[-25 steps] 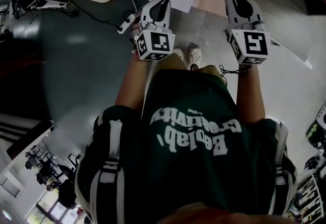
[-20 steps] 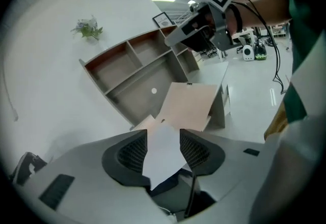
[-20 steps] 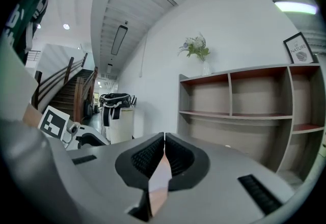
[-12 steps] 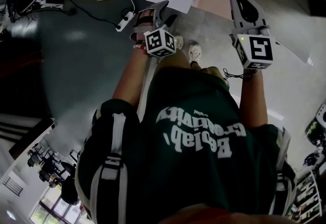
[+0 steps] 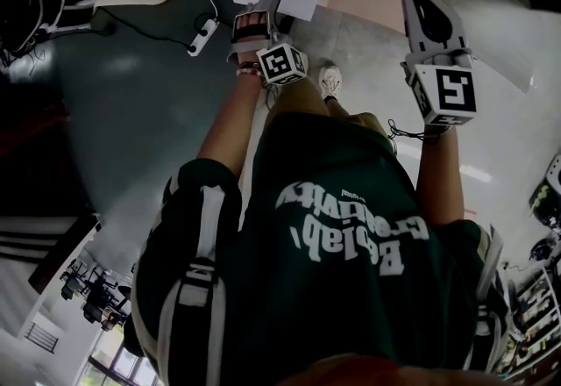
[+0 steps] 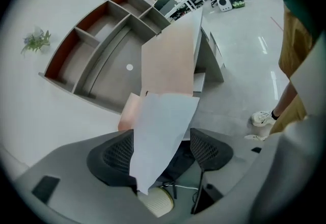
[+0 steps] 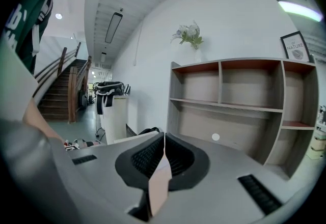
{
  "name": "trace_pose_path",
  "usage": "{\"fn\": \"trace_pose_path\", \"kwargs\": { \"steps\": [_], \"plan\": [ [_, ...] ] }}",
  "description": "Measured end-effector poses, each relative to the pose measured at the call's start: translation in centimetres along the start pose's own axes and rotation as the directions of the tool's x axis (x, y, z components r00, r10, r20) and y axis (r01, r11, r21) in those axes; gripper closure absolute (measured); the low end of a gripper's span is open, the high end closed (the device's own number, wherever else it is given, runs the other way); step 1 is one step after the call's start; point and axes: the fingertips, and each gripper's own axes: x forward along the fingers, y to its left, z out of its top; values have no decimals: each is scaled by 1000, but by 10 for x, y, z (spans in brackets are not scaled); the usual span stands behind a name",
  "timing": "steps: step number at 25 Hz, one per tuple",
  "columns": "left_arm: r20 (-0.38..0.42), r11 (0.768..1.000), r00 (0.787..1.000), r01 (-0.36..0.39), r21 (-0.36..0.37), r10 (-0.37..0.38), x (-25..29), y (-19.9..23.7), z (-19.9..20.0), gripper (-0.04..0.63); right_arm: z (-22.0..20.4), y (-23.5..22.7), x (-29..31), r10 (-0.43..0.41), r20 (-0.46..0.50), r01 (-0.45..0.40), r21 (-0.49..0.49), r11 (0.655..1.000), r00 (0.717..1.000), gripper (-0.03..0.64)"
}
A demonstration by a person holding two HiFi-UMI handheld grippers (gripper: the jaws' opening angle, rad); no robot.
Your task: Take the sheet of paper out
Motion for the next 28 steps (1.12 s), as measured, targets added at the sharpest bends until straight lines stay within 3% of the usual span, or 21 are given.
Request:
{"fn": "trace_pose_path", "kwargs": {
  "steps": [5, 11, 14, 16, 17, 23, 28],
  "plan": [
    [5, 998, 1000, 8, 60, -8, 22, -15, -1, 249, -11, -4, 4, -8, -41, 7, -11, 1000, 999, 583],
    [0, 999, 1000, -3, 41, 3, 44, -13, -6, 249, -17, -4, 12, -16, -60, 14, -26, 1000, 998, 583],
    [25, 997, 999, -43, 58, 42, 44, -1, 3, 254, -17, -4, 13, -20, -58, 18, -24, 1000, 998, 583],
    [53, 994, 996, -75, 79, 71, 38, 3, 9, 537, -17, -4, 13, -24, -56, 22, -29, 999, 998, 583],
    [63, 994, 995, -77, 78, 73, 36, 3, 11, 577, -16, -3, 13, -25, -55, 24, -31, 999, 998, 583],
    [68, 998, 996, -59, 27, 57, 32, 7, 9, 577, -18, 0, 8, -32, -104, 29, -31, 999, 994, 583],
    [86, 998, 995, -57, -23, 59, 25, 18, 15, 577, -4, 4, 9, -20, -22, 19, -41, 999, 1000, 583]
  ]
}}
